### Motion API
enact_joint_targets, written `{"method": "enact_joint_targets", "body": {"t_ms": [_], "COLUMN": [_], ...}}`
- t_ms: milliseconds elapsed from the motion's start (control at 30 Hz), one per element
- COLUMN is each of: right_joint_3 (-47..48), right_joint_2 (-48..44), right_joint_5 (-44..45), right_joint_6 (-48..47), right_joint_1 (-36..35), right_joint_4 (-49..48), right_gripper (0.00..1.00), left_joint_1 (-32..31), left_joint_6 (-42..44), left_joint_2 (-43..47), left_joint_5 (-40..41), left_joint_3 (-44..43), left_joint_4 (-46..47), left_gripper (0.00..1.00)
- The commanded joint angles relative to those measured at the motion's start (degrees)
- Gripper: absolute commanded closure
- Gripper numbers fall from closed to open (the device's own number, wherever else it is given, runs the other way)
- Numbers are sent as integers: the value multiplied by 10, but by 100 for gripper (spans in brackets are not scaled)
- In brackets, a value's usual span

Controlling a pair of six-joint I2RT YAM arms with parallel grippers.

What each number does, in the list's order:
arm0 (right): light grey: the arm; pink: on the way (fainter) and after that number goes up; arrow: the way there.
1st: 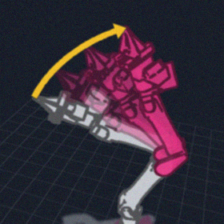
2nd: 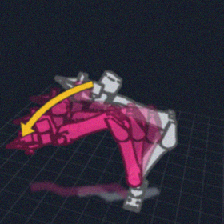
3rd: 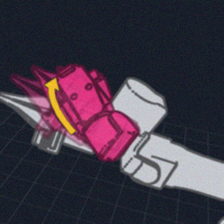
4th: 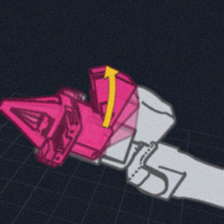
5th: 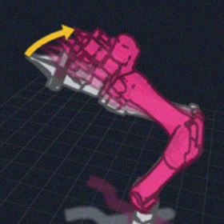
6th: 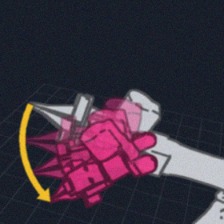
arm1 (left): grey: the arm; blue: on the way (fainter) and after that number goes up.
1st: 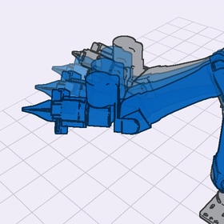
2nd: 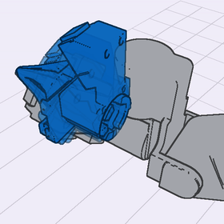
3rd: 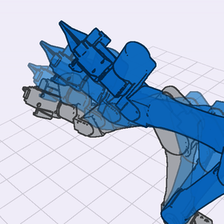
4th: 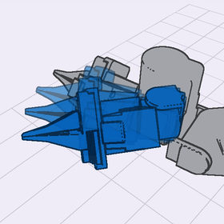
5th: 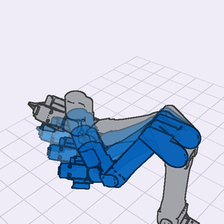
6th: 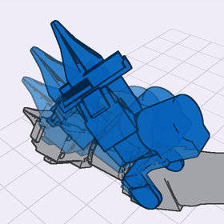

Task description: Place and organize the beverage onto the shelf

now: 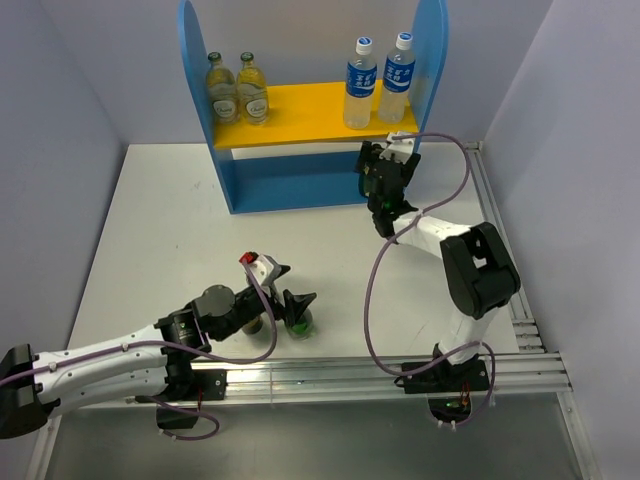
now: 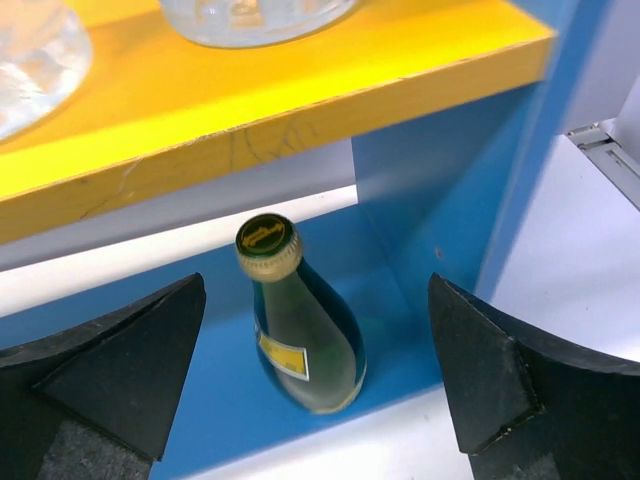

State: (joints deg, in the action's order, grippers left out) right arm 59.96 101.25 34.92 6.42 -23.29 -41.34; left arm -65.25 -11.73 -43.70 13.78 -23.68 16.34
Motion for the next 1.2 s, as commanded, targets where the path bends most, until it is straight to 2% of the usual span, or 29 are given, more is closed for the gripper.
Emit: {"method": "enact_joint_targets", "body": {"t_ms": [0,200,300,400,533,633,667,700,767,800,867,900,967,1167], "right_joint_3": [-25,-92,-140,-207,-243,-283,-295,-313,-324,-324,-319,-315,-311,-322], "right_joint_2": [-56,-151,-200,-306,-400,-485,-507,-544,-574,-592,-604,-611,-619,-693], "right_joint_5": [9,18,33,45,67,76,75,72,63,59,45,43,31,9], "right_joint_6": [26,54,74,93,111,135,139,144,160,163,170,172,181,189], "right_joint_1": [-6,-10,-10,-11,-12,-12,-12,-12,-12,-12,-13,-14,-16,-19], "right_joint_4": [-27,-26,-20,-13,36,78,92,100,127,136,165,175,208,264], "right_gripper": [1,0,0,0,0,0,1,2,4,4,7,7,8,11], "left_joint_1": [-17,-57,-63,-79,-93,-98,-99,-102,-103,-105,-106,-106,-106,-106], "left_joint_6": [-8,-41,-67,-87,-92,-92,-92,-92,-92,-91,-90,-89,-89,-40], "left_joint_2": [-1,-33,-55,-74,-103,-124,-130,-135,-151,-155,-170,-175,-189,-244], "left_joint_5": [65,173,199,235,263,273,279,281,288,292,298,301,304,356], "left_joint_3": [-3,2,0,7,6,-1,-4,-4,-7,-8,-14,-18,-29,-92], "left_joint_4": [5,5,8,23,39,43,48,50,63,68,77,78,82,107], "left_gripper": [4,6,6,7,8,13,16,27,35,49,65,80,100,100]}}
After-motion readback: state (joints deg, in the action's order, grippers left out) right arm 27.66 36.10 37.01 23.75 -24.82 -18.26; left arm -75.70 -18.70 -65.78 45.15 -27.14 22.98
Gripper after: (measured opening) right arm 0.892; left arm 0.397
